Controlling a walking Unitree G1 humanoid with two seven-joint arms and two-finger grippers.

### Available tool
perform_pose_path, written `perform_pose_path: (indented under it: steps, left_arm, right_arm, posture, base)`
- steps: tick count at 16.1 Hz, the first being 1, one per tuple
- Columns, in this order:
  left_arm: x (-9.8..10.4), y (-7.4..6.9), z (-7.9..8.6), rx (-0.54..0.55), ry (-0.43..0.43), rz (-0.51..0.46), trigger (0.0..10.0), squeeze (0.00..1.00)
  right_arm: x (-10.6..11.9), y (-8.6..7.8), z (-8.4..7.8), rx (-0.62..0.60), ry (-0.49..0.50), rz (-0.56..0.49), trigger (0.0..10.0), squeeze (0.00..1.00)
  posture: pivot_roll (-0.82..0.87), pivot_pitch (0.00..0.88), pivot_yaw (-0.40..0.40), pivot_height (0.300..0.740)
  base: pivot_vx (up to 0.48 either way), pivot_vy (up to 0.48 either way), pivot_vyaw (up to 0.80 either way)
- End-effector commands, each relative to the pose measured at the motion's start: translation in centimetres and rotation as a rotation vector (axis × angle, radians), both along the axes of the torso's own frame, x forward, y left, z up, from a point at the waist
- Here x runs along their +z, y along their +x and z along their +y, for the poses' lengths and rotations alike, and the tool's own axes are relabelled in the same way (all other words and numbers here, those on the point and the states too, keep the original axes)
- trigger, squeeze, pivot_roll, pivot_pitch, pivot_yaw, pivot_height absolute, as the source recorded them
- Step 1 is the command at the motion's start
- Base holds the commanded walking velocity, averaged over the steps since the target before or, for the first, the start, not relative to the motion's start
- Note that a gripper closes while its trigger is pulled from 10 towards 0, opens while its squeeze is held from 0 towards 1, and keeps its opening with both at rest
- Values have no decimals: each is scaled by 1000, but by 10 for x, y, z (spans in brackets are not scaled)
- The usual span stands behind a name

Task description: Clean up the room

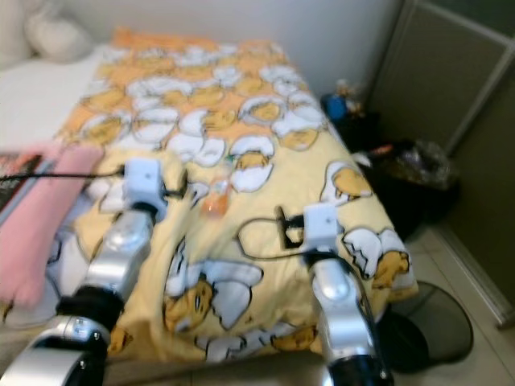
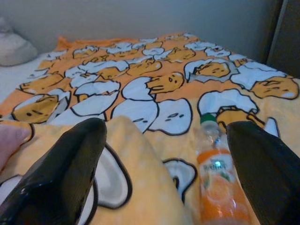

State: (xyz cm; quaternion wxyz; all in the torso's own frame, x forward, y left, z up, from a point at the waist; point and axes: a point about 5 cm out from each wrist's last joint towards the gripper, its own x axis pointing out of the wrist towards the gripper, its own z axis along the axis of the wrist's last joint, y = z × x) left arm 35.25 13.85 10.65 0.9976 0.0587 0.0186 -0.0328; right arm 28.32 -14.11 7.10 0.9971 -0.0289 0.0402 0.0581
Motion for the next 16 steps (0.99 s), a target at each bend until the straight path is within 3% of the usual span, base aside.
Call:
perform_pose_path:
  steps: [1,4,7,8,12,13,16]
  left_arm:
    - [15,12,-21,-43,-18,-17,10000,0]
    - [34,37,-22,6,-4,60,10000,0]
    - [48,48,-20,39,4,73,10000,0]
    - [45,49,-18,64,-30,119,10000,0]
    - [24,42,-18,63,-15,223,10000,0]
    - [19,40,-13,82,6,233,10000,0]
    - [16,39,-5,111,59,228,10000,0]
  right_arm:
    - [0,-2,-10,-29,-13,3,10000,0]
    - [-2,-14,-12,-30,-15,2,10000,0]
    - [-5,-27,-17,-52,-29,17,10000,0]
    - [-6,-34,-20,-70,-33,26,10000,0]
    - [-8,-60,-24,-101,-45,56,10000,0]
    - [-9,-73,-22,-93,-56,77,10000,0]
    - [-7,-87,-18,-82,-63,94,10000,0]
  posture:
    - [-37,0,3,740]
    - [-76,0,12,740]
    - [-121,7,32,740]
    - [-138,23,39,740]
    - [-190,86,46,740]
    - [-205,122,40,740]
    - [-215,167,38,740]
  base:
    - [480,0,-563]
    - [440,0,-163]
    - [0,0,0]
    - [0,0,0]
    - [0,0,0]
    - [0,0,0]
    - [0,0,0]
